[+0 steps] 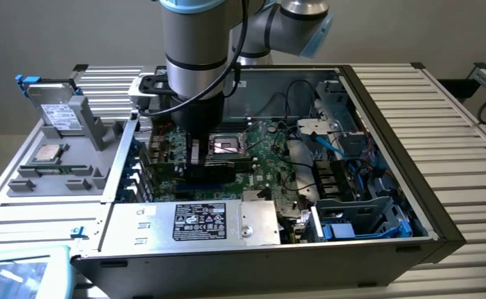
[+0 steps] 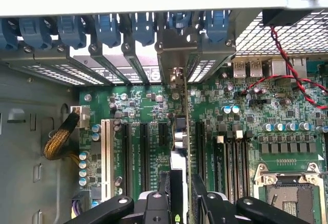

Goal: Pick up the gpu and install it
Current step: 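Insert the gpu into the slot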

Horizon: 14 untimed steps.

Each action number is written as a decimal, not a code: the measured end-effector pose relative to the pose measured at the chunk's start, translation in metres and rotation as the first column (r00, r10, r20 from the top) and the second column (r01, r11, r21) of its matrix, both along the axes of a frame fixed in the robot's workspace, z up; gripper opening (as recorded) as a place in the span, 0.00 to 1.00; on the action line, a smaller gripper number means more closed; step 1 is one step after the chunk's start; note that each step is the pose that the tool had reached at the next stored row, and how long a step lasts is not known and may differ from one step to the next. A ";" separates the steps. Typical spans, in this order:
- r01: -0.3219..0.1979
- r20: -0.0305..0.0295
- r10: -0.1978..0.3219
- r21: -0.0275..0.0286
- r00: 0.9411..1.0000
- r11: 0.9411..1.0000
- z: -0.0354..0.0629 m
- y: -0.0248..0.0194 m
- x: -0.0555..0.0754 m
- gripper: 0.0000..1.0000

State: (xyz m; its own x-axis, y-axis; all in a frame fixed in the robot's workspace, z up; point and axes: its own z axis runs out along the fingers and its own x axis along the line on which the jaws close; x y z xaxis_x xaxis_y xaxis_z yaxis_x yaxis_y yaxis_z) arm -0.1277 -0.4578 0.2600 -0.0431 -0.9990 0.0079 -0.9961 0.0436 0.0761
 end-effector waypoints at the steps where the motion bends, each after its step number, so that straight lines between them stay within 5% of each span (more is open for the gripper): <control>1: 0.000 0.000 0.000 0.000 1.000 1.000 0.0000 -0.0001 0.000 0.28; 14: 0.000 -0.001 0.000 0.000 1.000 1.000 -0.0022 -0.0003 -0.002 0.28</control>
State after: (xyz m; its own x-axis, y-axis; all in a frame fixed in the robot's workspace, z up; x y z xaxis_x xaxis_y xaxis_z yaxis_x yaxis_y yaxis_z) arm -0.1293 -0.4581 0.2577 -0.0433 -0.9990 0.0082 -0.9961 0.0438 0.0772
